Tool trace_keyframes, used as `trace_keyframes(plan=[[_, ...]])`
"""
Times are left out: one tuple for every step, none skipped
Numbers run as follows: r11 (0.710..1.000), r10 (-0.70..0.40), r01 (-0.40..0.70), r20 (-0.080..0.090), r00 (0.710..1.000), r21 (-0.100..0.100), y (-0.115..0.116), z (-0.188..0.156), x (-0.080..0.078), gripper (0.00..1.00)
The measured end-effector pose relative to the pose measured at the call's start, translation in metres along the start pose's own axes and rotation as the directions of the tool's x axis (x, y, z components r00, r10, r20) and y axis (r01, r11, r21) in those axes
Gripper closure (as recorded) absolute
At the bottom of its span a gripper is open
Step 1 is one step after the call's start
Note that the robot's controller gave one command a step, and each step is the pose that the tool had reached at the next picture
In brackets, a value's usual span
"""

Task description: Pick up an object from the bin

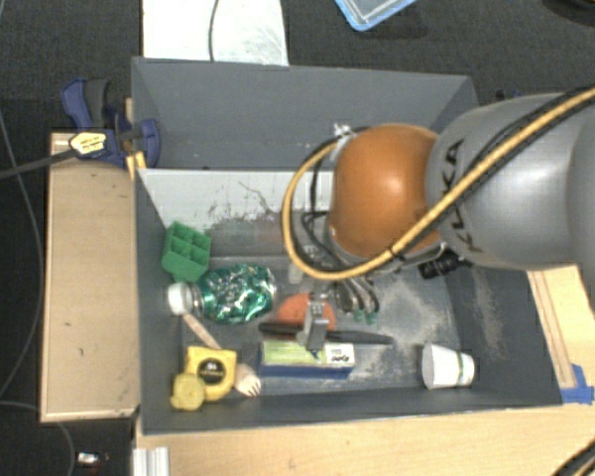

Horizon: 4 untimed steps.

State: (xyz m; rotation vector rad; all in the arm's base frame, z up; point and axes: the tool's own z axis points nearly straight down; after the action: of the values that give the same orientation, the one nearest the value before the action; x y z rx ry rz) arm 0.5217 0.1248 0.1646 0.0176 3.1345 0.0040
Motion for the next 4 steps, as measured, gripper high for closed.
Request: trace_keyframes(plan=[[0.995,-0.099,0.099,0.013,0.995,-0.001,0.054,0.065,-0.014,0.00],[1.000,-0.009,0.010,0.014,1.000,-0.008,0.005,0.079,0.004,0.00],[0.984,0.176,-0.176,0.022,0.984,-0.017,0.025,0.092,-0.029,1.00],[0.984,0.178,-0.177,0.022,0.984,-0.017,0.024,0.092,-0.029,1.00]])
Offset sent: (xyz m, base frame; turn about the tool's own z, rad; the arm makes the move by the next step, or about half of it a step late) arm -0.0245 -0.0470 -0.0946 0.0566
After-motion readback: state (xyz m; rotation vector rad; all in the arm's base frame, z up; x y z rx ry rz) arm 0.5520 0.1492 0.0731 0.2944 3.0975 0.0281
